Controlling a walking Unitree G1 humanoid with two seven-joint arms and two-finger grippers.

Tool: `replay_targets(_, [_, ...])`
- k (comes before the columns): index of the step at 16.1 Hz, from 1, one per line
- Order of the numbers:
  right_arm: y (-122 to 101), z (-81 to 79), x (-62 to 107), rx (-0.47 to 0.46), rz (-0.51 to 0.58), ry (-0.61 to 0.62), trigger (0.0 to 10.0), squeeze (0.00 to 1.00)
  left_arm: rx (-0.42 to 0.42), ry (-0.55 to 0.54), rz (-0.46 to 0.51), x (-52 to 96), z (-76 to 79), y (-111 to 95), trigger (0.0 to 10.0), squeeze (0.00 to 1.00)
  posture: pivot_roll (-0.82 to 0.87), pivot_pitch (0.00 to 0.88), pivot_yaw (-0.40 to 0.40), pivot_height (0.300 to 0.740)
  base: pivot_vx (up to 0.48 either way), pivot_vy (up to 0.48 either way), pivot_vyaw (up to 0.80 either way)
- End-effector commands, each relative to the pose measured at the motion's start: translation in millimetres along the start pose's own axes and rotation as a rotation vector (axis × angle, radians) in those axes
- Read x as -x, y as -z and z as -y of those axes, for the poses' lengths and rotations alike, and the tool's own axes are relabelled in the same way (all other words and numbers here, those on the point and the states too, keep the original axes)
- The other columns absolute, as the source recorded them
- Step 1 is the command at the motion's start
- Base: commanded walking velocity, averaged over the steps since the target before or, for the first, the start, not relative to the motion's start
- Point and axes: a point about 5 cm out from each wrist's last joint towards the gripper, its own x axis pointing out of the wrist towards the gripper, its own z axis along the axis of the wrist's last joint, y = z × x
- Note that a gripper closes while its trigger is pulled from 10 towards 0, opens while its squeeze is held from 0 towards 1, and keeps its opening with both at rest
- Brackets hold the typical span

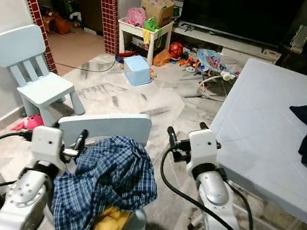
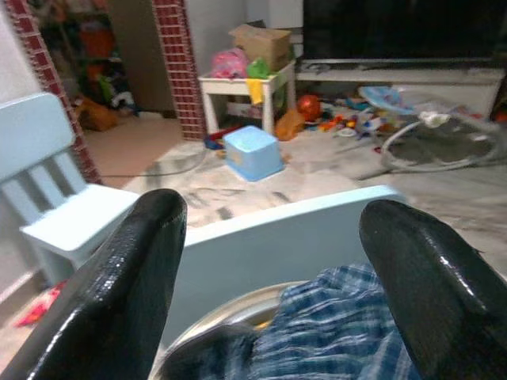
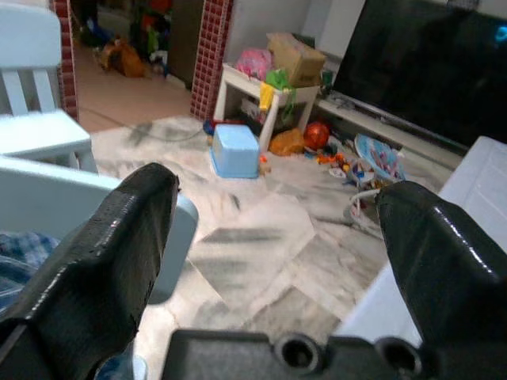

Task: Hang hanger

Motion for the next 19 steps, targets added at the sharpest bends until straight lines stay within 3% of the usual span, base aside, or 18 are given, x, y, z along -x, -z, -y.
replay_targets(1, [-4, -0.6, -0.5, -0.001, 0.014, -0.002, 10.0, 0.00, -0.008, 0.001, 0.007, 0.2, 0.3, -2, 10.0, 0.00, -0.12, 0.000, -0.014, 0.740, 0.000, 0.000, 0.00])
replay_targets(12, [0, -5.8, 0.5, -0.002, -0.002, -0.039, 10.0, 0.00, 0.004, 0.001, -0.001, 1.0, 2.0, -2, 10.0, 0.00, -0.11, 0.000, -0.018, 0.740, 0.000, -0.046, 0.00])
replay_targets(14, [1, -6.9, 1.1, -0.002, -0.009, -0.046, 10.0, 0.00, 0.009, -0.060, -0.012, 0.8, -3.5, 0, 10.0, 0.00, -0.11, 0.000, -0.018, 0.740, 0.000, 0.000, 0.00])
replay_targets(15, [2, -7.8, 1.4, -0.002, -0.013, -0.054, 10.0, 0.00, 0.038, -0.115, -0.038, 0.0, -8.1, 2, 10.0, 0.00, -0.11, 0.000, -0.018, 0.740, 0.000, 0.000, 0.00])
replay_targets(16, [2, -9.2, 1.8, -0.001, -0.016, -0.067, 10.0, 0.00, 0.228, -0.215, -0.125, -3.1, -13.7, 9, 10.0, 0.00, -0.12, 0.000, -0.018, 0.740, 0.000, 0.000, 0.00])
replay_targets(19, [2, -10.4, 4.1, 0.006, -0.017, -0.080, 10.0, 0.00, 0.404, -0.289, -0.225, -9.0, -9.9, 21, 10.0, 0.00, -0.13, 0.000, -0.020, 0.740, 0.000, 0.000, 0.00])
